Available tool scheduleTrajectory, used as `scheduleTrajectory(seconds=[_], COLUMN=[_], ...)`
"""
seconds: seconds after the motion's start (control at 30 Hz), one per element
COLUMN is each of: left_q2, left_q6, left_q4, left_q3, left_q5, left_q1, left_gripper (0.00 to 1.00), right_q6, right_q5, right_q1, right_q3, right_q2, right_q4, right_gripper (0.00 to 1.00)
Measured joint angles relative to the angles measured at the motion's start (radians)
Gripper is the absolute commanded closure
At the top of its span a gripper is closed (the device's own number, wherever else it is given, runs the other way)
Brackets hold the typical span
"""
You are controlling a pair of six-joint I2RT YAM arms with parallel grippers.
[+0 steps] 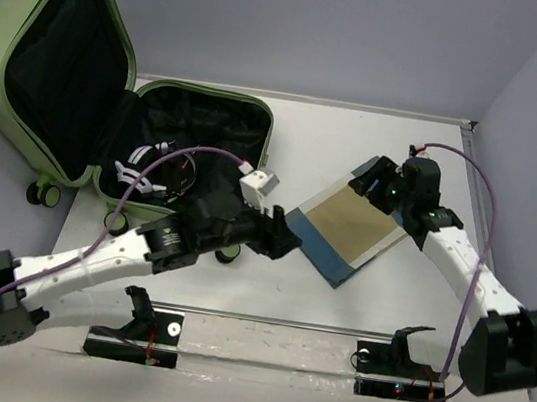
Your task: Pack the luggage
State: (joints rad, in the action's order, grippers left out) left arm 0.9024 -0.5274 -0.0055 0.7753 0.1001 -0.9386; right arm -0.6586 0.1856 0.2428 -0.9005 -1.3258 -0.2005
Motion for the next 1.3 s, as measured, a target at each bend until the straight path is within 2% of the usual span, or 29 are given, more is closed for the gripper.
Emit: scheduleTrajectory(seconds=[0.07,0.13,0.23,0.4,0.57,0.9,1.03,1.1,1.13,1.2,1.23,1.3], left_q2=[0.125,0.231,0.371,0.566,0.726,0.927,0.962,0.974,0.975,0.983,0.988,0.997], left_q6=[-0.021,-0.036,-0.065,-0.092,-0.1,-0.099,-0.099,-0.098,-0.098,-0.095,-0.094,-0.089], left_q4=[0.018,0.033,0.039,0.046,0.056,0.065,0.081,0.096,0.1,0.113,0.12,0.129], left_q3=[0.024,0.028,0.028,0.078,0.168,0.245,0.282,0.288,0.288,0.288,0.289,0.293], left_q5=[-0.111,-0.17,-0.263,-0.413,-0.479,-0.536,-0.541,-0.549,-0.553,-0.565,-0.572,-0.579], left_q1=[-0.108,-0.154,-0.163,-0.151,-0.109,-0.05,-0.047,-0.048,-0.048,-0.046,-0.044,-0.04], left_gripper=[0.24,0.21,0.18,0.13,0.12,0.15,0.21,0.31,0.45,0.59,0.72,0.83], right_q6=[0.019,0.036,0.055,0.09,0.115,0.14,0.14,0.14,0.14,0.14,0.139,0.14], right_q5=[-0.059,-0.124,-0.196,-0.26,-0.264,-0.227,-0.214,-0.21,-0.209,-0.209,-0.21,-0.214], right_q1=[-0.002,-0.007,-0.018,-0.026,-0.026,-0.026,-0.026,-0.026,-0.026,-0.026,-0.026,-0.026], right_q3=[0.013,0.046,0.107,0.13,0.13,0.163,0.164,0.164,0.165,0.165,0.165,0.164], right_q2=[0.104,0.212,0.342,0.467,0.539,0.544,0.537,0.531,0.528,0.519,0.511,0.489], right_q4=[-0.006,-0.021,-0.075,-0.174,-0.211,-0.22,-0.219,-0.218,-0.218,-0.216,-0.212,-0.203], right_gripper=[0.34,0.34,0.34,0.34,0.34,0.33,0.33,0.33,0.33,0.28,0.27,0.24])
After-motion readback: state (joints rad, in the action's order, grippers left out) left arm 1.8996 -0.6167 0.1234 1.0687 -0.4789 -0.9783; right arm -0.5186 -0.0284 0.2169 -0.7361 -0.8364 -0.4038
